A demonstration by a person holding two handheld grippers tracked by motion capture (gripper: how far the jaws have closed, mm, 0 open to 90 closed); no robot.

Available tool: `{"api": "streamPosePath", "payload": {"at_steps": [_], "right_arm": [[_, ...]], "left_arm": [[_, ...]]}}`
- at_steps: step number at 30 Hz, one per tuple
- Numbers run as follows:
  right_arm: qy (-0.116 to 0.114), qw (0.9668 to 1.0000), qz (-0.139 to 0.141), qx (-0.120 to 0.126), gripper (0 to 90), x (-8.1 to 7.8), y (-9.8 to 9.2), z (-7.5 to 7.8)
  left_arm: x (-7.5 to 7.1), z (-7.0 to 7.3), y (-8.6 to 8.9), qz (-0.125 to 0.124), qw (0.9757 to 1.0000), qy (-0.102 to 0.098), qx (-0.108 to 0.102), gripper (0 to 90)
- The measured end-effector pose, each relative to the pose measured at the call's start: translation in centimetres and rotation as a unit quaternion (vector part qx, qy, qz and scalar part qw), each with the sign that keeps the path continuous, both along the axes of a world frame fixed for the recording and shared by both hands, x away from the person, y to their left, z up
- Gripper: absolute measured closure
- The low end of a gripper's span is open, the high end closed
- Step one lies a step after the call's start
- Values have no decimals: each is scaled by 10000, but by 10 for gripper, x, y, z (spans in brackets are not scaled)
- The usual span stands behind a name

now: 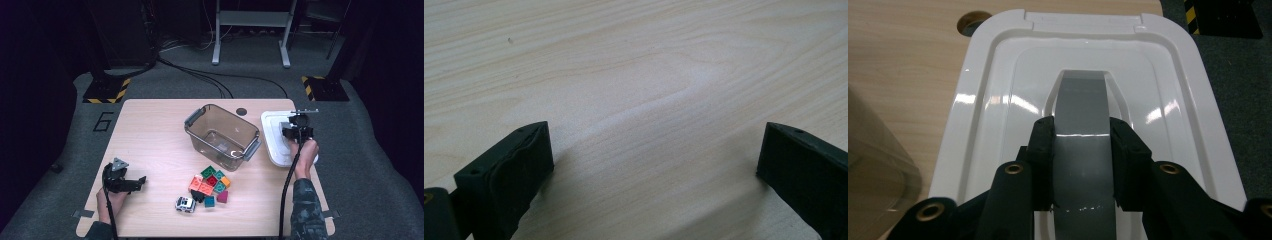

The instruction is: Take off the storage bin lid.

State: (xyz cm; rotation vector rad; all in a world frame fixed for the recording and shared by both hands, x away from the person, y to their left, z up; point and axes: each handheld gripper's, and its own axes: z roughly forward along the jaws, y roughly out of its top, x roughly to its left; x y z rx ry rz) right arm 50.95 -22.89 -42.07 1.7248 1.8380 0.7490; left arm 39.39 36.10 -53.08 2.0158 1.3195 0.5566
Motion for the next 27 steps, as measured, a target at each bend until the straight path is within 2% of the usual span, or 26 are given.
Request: {"api": "streamPosePath", "payload": {"at_steps": [7, 8, 10, 11, 16, 23, 24, 26, 27], "right_arm": [[168, 9998, -91, -4, 669, 2, 4, -27], [236, 9996, -171, 3, 670, 3, 5, -36], [242, 9995, -178, -1, 669, 4, 5, -39], [275, 9993, -235, -30, 669, 6, 5, -47], [308, 9988, -362, -90, 669, 11, 4, -59], [323, 9988, -331, -153, 658, 16, 6, -62], [267, 9991, -311, -125, 590, 14, 6, -61], [229, 9994, -269, -67, 560, 12, 5, -59], [140, 9995, -269, -36, 533, 9, 5, -56]], "left_arm": [[0, 0, 0, 0, 10000, -1, 0, 13], [0, 0, 0, 1, 10000, 0, -1, 13], [0, 0, 0, 4, 10000, -3, -5, 14], [0, 0, 0, 1, 10000, -2, -1, 14], [0, 0, 0, -1, 10000, -6, 0, 13], [0, 0, 0, 0, 10000, 1, -2, 14], [0, 0, 0, -2, 10000, -7, 2, 14], [0, 0, 0, -2, 10000, -3, -1, 13], [0, 0, 0, 0, 10000, -1, -2, 13]]}}
